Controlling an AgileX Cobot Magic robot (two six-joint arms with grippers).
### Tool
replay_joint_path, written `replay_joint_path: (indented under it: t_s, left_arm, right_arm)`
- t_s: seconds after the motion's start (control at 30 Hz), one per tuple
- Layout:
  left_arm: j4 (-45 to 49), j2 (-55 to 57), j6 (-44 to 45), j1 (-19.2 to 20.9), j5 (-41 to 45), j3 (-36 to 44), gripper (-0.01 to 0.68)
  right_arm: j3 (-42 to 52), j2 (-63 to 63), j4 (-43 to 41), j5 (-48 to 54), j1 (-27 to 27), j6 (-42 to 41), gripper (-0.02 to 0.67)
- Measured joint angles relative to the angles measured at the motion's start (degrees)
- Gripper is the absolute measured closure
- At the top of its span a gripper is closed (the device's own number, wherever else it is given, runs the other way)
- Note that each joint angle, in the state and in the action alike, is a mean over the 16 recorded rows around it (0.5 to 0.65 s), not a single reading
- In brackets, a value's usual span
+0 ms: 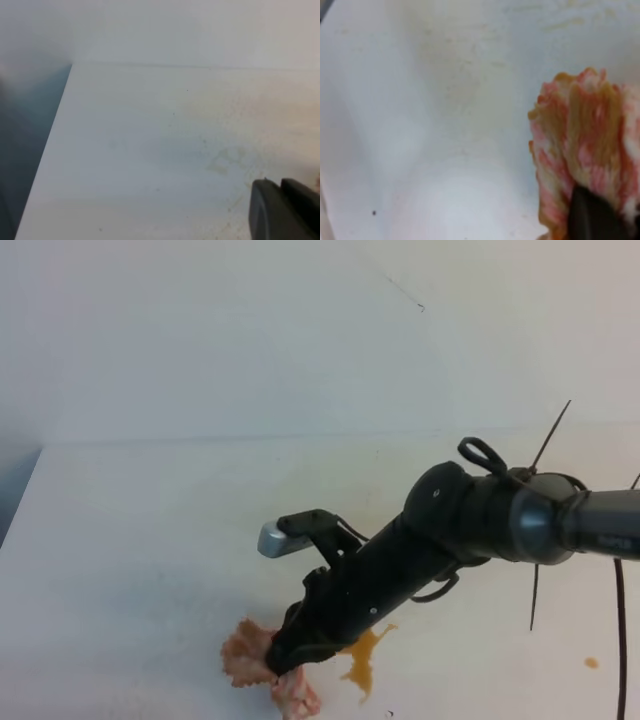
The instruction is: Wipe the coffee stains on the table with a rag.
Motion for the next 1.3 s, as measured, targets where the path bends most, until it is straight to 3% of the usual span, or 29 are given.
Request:
replay_joint_path:
  t_s: [0.3, 0.63, 0.9, 1.3]
  left_arm:
    - [0.00, 0.00, 0.00, 0.00, -0.15, 0.00, 0.675]
    - [0.00, 0.00, 0.00, 0.00, 0.05, 0.00, 0.675]
    - [0.00, 0.00, 0.00, 0.00, 0.00, 0.00, 0.675]
    - [0.00, 0.00, 0.00, 0.00, 0.20, 0.00, 0.675]
  right_arm:
    - [-0.29, 4.12, -3.81, -3.70, 0.74, 5.35, 0.617]
    - [-1.01, 3.48, -16.85, -5.75, -0.19, 17.44, 0.617]
    - [-1.37, 2.81, -23.93, -3.87, -4.02, 23.28, 0.618]
    - [-1.47, 2.69, -25.13, -0.48, -10.80, 23.37, 0.618]
